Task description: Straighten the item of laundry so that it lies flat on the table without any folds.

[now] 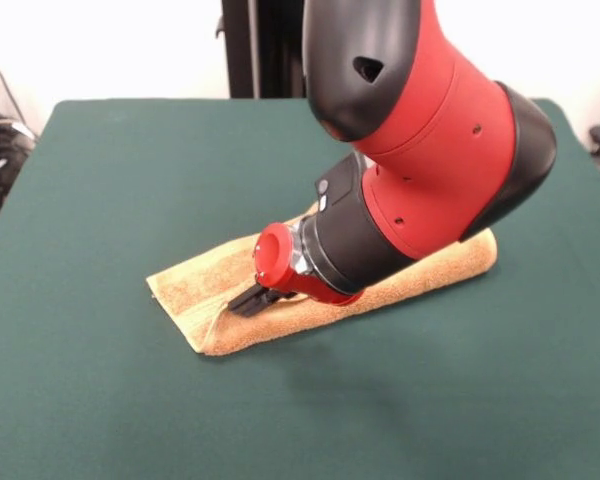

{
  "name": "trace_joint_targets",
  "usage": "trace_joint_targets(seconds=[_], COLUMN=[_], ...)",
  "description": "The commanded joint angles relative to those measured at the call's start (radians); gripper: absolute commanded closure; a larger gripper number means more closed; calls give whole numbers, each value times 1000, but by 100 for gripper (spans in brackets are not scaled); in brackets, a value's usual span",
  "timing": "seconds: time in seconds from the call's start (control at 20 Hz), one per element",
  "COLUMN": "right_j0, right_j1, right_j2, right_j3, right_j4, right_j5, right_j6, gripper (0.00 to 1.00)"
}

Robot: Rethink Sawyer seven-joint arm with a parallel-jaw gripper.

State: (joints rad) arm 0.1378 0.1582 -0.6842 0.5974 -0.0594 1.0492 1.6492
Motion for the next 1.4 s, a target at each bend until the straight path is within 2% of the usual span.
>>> trace_joint_targets(seconds=[0.05, 0.3, 0.45, 0.6, 1.1, 1.4], right_j0=[7, 9, 11, 17, 12, 16], right_j1=[40, -18, -59, -79, -73, -57], right_j2=[130, 144, 156, 163, 172, 155], right_j3=[74, 114, 144, 177, 191, 182], right_j4=[68, 81, 108, 128, 201, 210], right_j5=[92, 129, 140, 79, 24, 4], right_j6=[210, 180, 218, 281, 342, 331], gripper=[100, 100, 100, 100, 100, 100])
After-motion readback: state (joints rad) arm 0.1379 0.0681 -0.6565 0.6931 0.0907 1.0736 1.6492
